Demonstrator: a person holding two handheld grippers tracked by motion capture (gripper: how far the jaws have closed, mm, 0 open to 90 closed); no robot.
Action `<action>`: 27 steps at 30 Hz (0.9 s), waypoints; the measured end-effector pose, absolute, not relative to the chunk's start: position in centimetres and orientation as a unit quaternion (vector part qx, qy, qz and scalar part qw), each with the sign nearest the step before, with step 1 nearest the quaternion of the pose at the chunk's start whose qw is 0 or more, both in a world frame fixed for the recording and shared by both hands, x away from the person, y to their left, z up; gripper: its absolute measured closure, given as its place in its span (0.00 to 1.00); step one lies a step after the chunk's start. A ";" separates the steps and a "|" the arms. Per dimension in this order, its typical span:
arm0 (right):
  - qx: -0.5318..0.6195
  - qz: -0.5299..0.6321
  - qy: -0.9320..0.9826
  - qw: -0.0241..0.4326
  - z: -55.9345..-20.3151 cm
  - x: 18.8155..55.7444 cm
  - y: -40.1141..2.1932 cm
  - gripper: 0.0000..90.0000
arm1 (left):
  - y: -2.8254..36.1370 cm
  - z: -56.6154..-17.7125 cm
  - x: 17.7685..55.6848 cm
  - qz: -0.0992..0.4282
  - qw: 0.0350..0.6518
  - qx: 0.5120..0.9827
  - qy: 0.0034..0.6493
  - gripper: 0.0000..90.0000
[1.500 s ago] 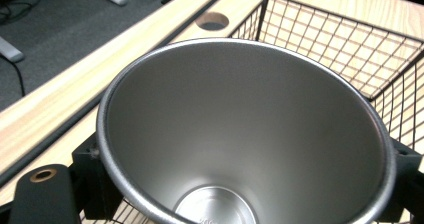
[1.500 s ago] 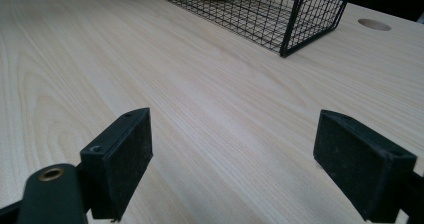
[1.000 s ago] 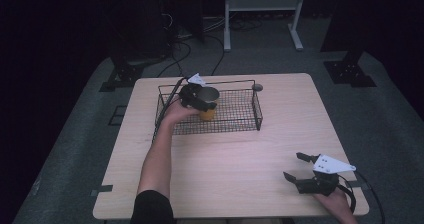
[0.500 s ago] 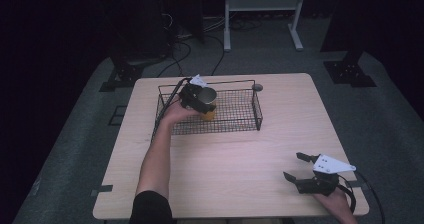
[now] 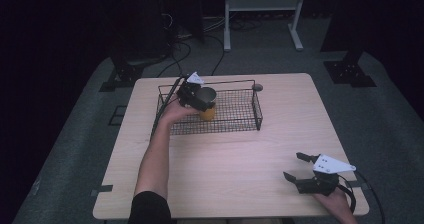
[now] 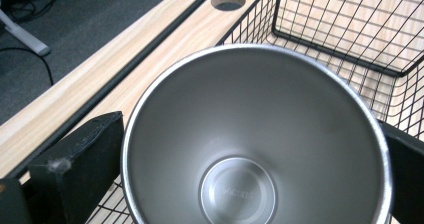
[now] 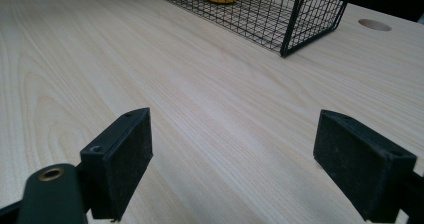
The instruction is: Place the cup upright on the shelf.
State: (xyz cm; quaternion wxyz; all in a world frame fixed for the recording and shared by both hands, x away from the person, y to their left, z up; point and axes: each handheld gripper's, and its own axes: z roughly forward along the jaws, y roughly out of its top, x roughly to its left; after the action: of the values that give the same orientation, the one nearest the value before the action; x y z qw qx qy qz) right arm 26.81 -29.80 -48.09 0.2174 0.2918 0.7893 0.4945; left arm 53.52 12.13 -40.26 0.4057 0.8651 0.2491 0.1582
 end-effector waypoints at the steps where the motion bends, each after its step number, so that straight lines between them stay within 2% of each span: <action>1: 0.292 0.494 0.789 0.217 -48.1 26.8 -29.8 0.17 | 12.1 -40.2 53.5 0.160 0.407 0.864 0.248 0.00; 13: 0.291 0.495 0.789 0.217 -48.1 26.8 -29.8 0.16 | 12.3 -39.2 53.1 0.176 0.432 0.850 0.245 0.00; 27: 0.291 0.504 0.785 0.211 -48.1 26.9 -30.1 0.16 | 12.9 -38.5 51.3 0.172 0.464 0.837 0.233 0.00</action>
State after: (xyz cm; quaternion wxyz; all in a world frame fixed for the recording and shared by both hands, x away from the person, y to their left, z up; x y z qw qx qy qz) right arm 26.90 -30.05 -48.09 0.2112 0.2911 0.7854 0.5037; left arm 51.26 12.93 -38.45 0.4639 0.8372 0.2330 0.1719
